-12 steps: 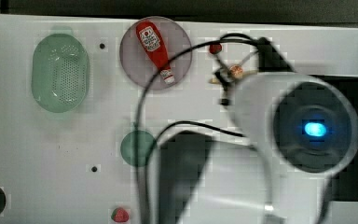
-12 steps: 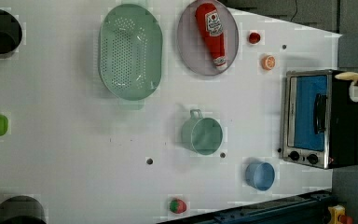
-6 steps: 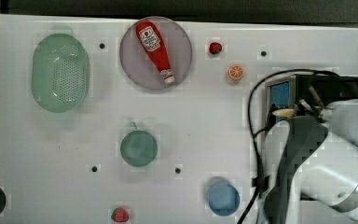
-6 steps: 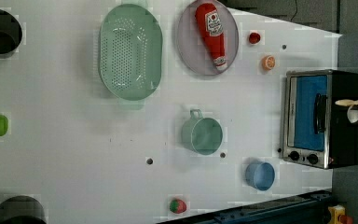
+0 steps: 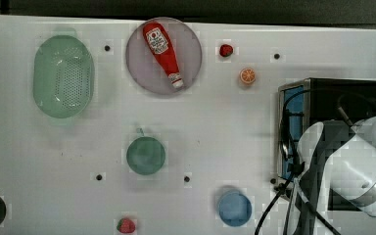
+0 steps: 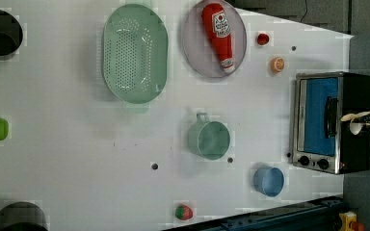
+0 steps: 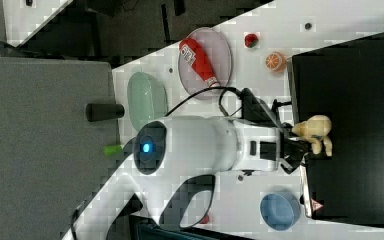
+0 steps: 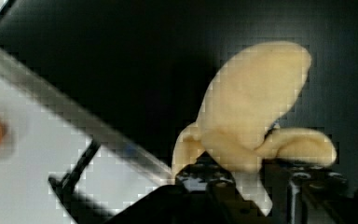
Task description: Pick banana from table and place on oven.
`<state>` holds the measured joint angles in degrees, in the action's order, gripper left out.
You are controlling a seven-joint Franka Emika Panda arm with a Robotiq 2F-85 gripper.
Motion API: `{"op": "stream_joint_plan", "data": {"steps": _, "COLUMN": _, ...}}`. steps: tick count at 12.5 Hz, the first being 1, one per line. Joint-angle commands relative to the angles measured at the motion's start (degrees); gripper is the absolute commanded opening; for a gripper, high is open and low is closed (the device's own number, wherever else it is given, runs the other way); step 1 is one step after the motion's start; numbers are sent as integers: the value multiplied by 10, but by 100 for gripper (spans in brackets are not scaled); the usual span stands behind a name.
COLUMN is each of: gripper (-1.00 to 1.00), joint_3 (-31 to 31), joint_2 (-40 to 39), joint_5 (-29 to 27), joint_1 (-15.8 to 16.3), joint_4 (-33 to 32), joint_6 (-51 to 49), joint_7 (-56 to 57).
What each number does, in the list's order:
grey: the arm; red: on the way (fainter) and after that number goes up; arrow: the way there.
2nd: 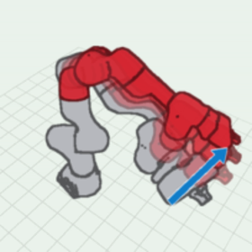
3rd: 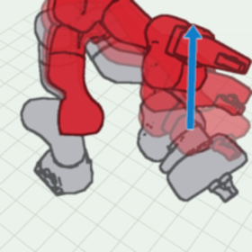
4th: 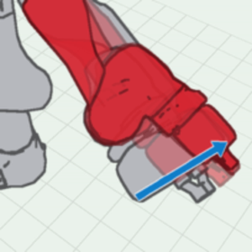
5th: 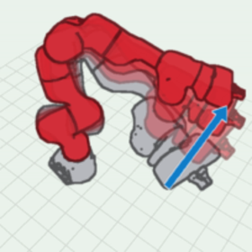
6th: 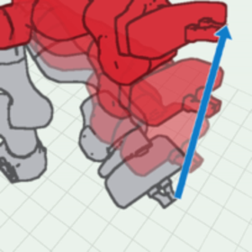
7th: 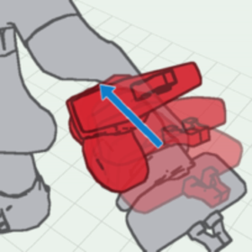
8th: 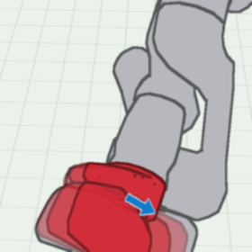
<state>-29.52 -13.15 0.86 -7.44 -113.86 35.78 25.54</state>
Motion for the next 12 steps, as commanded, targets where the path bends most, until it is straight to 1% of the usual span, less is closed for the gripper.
{"op": "stream_joint_plan", "data": {"steps": 1, "gripper": -21, "joint_3": -8, "joint_2": 15, "joint_5": 13, "joint_1": 13, "joint_4": 11, "joint_6": 18, "joint_7": 43}}
{"op": "stream_joint_plan", "data": {"steps": 5, "gripper": 70, "joint_3": -10, "joint_2": 17, "joint_5": 18, "joint_1": 14, "joint_4": 13, "joint_6": 18, "joint_7": 43}}
{"op": "stream_joint_plan", "data": {"steps": 6, "gripper": 100, "joint_3": -10, "joint_2": 18, "joint_5": 21, "joint_1": 14, "joint_4": 16, "joint_6": 17, "joint_7": 43}}
{"op": "stream_joint_plan", "data": {"steps": 8, "gripper": 100, "joint_3": -5, "joint_2": 25, "joint_5": 34, "joint_1": 21, "joint_4": 32, "joint_6": 6, "joint_7": 49}}
{"op": "stream_joint_plan", "data": {"steps": 9, "gripper": 100, "joint_3": 2, "joint_2": 32, "joint_5": 44, "joint_1": 28, "joint_4": 49, "joint_6": -22, "joint_7": 61}}
{"op": "stream_joint_plan", "data": {"steps": 10, "gripper": 100, "joint_3": 14, "joint_2": 41, "joint_5": 44, "joint_1": 37, "joint_4": 67, "joint_6": -71, "joint_7": 86}}
{"op": "stream_joint_plan", "data": {"steps": 12, "gripper": 100, "joint_3": 55, "joint_2": 69, "joint_5": 37, "joint_1": 57, "joint_4": 99, "joint_6": -203, "joint_7": 125}}
